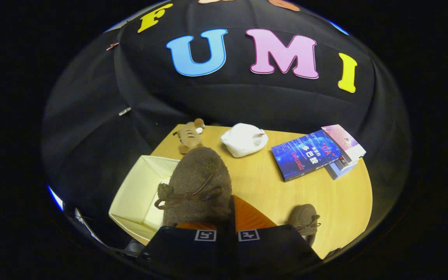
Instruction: Open the storage box then place both shoes into the box .Put the left shoe in first, then the right shoe, with the right side of both shoes facing outward in a uniform manner.
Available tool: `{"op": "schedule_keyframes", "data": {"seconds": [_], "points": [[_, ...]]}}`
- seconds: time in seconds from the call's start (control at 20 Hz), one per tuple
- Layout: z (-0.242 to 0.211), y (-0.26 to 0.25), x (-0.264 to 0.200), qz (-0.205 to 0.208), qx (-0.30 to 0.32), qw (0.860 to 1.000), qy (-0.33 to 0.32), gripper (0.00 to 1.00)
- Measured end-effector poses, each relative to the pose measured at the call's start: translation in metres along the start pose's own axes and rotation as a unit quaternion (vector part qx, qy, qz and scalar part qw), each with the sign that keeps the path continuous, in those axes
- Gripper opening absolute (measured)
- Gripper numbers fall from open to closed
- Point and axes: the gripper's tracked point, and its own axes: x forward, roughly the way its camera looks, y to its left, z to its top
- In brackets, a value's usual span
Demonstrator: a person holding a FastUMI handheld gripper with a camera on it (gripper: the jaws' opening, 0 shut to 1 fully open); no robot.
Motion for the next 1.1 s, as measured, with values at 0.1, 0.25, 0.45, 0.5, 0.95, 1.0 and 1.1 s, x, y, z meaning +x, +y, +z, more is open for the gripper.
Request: {"op": "schedule_keyframes", "data": {"seconds": [0.1,0.25,0.45,0.5,0.95,1.0,1.1], "points": [[0.009,0.032,0.008,0.006,0.003,1.000,0.003,0.05],[0.011,0.071,0.033,0.002,0.006,1.000,0.010,0.06],[-0.011,0.111,0.077,-0.017,0.013,0.999,0.046,0.06],[-0.018,0.120,0.086,-0.020,0.012,0.998,0.054,0.06],[-0.073,0.185,0.136,-0.039,-0.021,0.993,0.107,0.06],[-0.078,0.185,0.140,-0.045,-0.026,0.993,0.109,0.06],[-0.090,0.184,0.145,-0.058,-0.019,0.991,0.119,0.06]]}}
